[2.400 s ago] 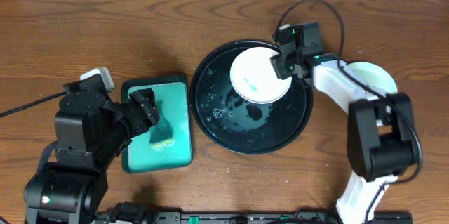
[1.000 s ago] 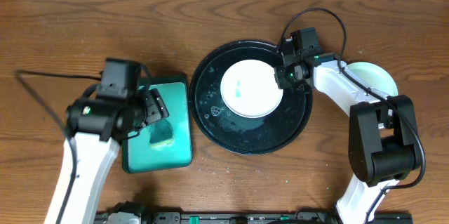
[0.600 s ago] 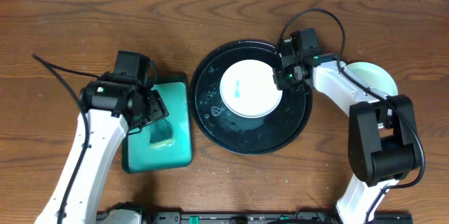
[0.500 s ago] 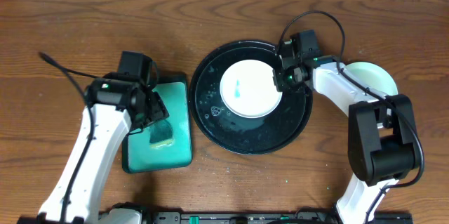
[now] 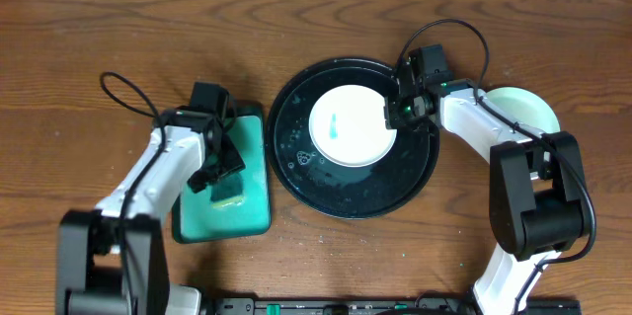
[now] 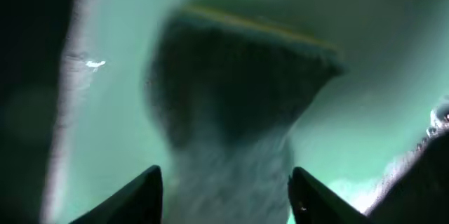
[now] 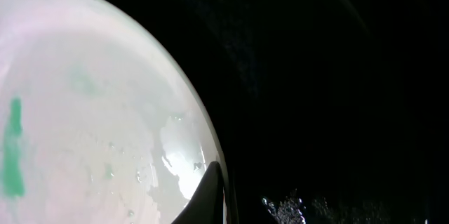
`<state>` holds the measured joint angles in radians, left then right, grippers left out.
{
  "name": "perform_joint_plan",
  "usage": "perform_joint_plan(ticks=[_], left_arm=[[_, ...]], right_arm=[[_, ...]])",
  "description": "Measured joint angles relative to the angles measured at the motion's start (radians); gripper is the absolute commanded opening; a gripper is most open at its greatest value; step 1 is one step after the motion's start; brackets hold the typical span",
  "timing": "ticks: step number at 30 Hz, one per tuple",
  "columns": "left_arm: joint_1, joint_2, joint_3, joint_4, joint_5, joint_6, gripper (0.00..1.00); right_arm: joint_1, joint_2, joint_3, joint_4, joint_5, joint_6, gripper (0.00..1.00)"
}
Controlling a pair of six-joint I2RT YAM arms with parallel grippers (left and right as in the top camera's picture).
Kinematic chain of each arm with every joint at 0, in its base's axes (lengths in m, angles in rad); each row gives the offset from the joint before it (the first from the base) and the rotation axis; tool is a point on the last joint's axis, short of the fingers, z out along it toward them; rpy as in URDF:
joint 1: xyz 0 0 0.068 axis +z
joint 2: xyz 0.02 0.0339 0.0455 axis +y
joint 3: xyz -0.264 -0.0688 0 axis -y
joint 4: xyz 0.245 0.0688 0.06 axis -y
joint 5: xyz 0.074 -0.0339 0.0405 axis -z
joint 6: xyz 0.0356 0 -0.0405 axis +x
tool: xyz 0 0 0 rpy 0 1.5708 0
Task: Clean dirty plates on tray and stack at the side
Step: 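Grasp the green sponge with left gripper and lift it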
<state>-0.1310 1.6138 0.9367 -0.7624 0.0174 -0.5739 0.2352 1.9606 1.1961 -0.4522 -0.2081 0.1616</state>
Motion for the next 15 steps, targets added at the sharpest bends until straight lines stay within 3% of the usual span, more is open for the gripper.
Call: perform_joint_plan(ticks=[1,4,15], left_arm=[[0.0,0.019,-0.008,0.023,0.02,-0.003,0.3],[0.003,0.074,-0.018,0.072,0.06,-0.001,0.08],[0.021,0.102,0.01,0.063,0.113,0.032,0.07]], right_arm=[[0.0,0.0,0.0,-0.002,-0.001,0.005,0.01],[0.0,0.0,0.001,-0.004,-0.001,0.019,0.01],[0.0,0.0,0.001,-0.006,0.0,0.033,0.01]])
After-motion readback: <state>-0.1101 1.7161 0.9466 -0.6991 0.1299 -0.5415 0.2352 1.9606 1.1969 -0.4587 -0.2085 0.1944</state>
